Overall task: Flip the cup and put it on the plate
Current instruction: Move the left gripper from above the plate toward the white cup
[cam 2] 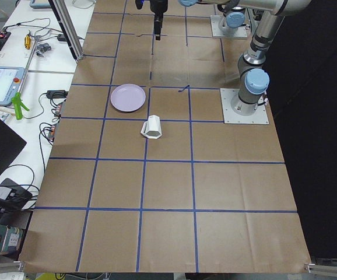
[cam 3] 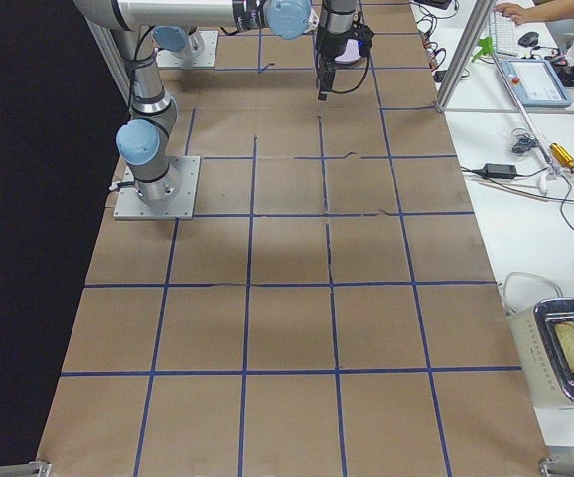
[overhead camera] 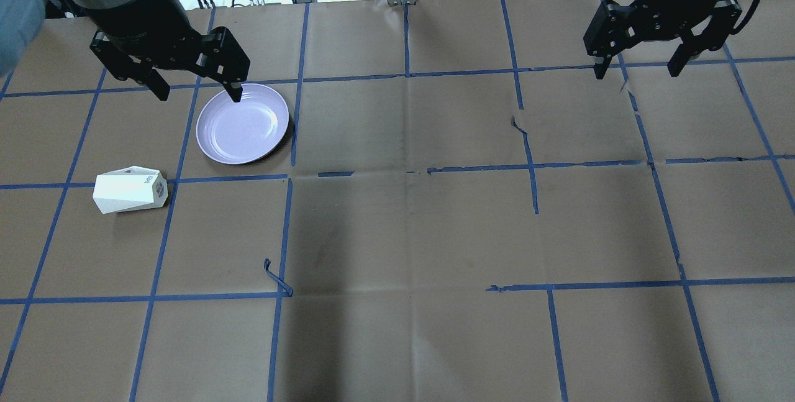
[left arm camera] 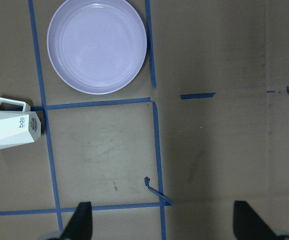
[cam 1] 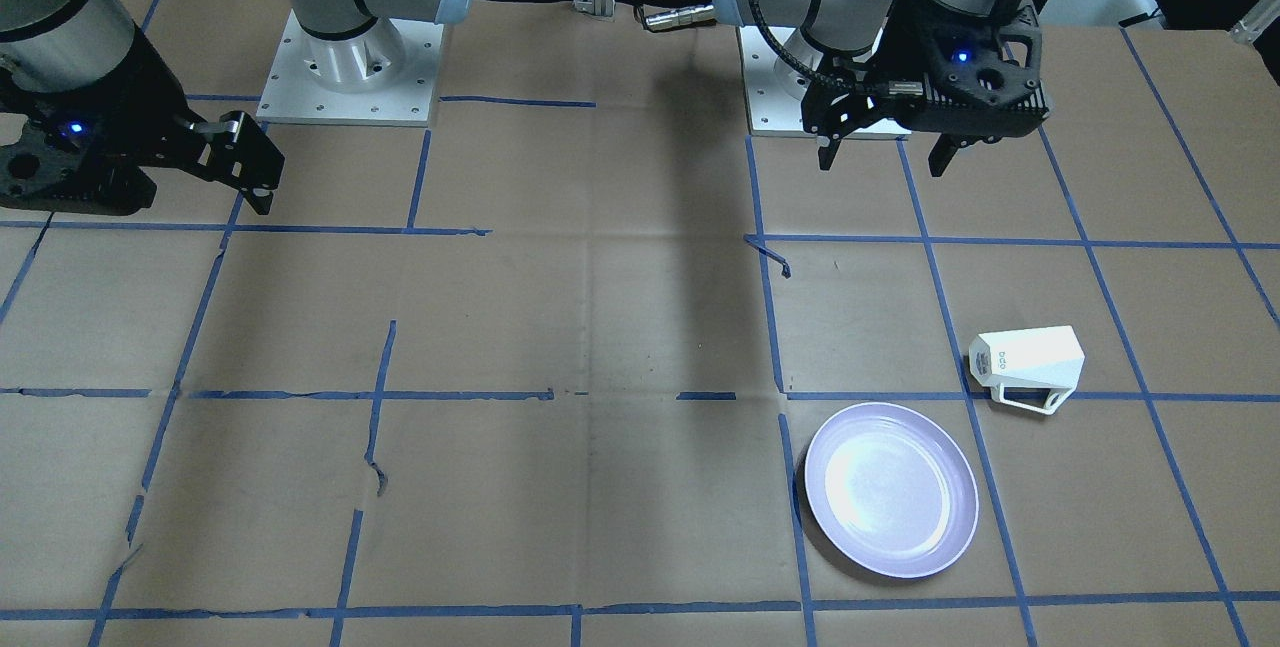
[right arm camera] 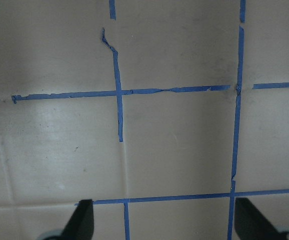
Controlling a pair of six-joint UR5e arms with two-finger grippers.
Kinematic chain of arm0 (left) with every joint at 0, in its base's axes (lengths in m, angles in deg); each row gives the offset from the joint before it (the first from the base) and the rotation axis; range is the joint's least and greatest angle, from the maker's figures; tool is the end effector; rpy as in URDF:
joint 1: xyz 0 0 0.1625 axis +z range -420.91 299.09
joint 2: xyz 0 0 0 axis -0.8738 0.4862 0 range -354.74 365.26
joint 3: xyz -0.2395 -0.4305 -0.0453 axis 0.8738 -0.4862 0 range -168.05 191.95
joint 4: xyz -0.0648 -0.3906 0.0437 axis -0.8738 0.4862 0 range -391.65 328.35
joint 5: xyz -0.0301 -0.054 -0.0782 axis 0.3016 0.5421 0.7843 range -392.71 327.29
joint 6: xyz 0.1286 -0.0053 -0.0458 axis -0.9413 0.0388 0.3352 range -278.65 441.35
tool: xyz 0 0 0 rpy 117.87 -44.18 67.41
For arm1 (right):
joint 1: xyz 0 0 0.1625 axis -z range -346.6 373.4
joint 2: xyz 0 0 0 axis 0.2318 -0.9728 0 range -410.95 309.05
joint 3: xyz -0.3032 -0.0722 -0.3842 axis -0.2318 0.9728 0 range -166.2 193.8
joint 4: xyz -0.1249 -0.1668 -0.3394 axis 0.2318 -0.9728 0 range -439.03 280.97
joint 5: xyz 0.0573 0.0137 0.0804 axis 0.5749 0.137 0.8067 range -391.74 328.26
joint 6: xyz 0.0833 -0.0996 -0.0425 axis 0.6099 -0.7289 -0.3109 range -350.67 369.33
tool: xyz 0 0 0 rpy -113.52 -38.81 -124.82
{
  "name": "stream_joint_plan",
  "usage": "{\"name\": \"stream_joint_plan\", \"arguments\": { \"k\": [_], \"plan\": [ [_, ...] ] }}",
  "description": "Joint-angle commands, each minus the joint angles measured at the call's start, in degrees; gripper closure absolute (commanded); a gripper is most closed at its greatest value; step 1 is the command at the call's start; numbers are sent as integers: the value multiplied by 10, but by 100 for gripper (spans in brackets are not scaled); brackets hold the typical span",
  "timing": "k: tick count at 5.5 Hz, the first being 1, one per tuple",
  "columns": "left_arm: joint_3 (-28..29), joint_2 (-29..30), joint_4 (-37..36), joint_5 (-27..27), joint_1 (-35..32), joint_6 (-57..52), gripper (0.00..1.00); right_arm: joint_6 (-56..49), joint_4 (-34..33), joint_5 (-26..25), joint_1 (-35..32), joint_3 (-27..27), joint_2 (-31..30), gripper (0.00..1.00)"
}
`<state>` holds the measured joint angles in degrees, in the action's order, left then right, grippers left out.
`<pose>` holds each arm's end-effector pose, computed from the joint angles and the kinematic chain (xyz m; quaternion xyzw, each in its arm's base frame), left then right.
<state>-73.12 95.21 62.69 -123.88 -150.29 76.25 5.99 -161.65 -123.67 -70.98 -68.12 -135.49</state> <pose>-0.1254 -0.4762 0.5544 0.0391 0.9992 -0.0051 0.0105 0.0781 -0.5201 0.5279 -0.0191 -0.9988 -0.0427 0.0135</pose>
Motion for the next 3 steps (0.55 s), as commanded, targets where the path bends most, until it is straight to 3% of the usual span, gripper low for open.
{"name": "stream_joint_plan", "arguments": {
  "k": [1,3],
  "plan": [
    [1,-7,7,1,70,-130,2,0,0,0,0,0,0,0],
    [0,-19,41,4,223,-300,2,0,0,0,0,0,0,0]
  ]
}}
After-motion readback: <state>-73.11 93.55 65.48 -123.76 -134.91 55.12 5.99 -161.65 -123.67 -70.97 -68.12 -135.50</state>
